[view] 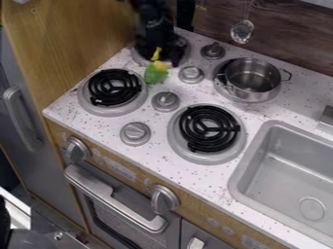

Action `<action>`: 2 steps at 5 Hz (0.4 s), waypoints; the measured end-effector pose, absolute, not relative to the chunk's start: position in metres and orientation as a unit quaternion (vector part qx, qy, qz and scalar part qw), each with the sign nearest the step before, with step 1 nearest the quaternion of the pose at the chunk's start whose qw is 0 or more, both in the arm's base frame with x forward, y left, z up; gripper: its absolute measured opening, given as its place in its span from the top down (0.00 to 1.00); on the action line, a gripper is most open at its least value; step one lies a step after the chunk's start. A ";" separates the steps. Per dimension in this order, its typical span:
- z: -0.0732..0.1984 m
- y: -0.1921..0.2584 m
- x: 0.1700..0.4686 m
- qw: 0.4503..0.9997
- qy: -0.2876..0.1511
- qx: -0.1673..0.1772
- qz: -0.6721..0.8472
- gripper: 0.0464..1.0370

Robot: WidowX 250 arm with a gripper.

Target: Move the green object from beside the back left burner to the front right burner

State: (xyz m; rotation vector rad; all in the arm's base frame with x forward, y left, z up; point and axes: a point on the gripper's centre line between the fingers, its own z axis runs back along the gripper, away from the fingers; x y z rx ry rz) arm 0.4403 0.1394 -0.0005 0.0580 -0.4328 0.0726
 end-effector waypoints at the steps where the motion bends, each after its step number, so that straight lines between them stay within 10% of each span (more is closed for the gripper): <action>1: -0.016 0.145 0.452 0.980 -0.192 0.037 0.035 0.04; 2: -0.050 0.152 0.455 0.989 -0.141 0.040 0.030 0.04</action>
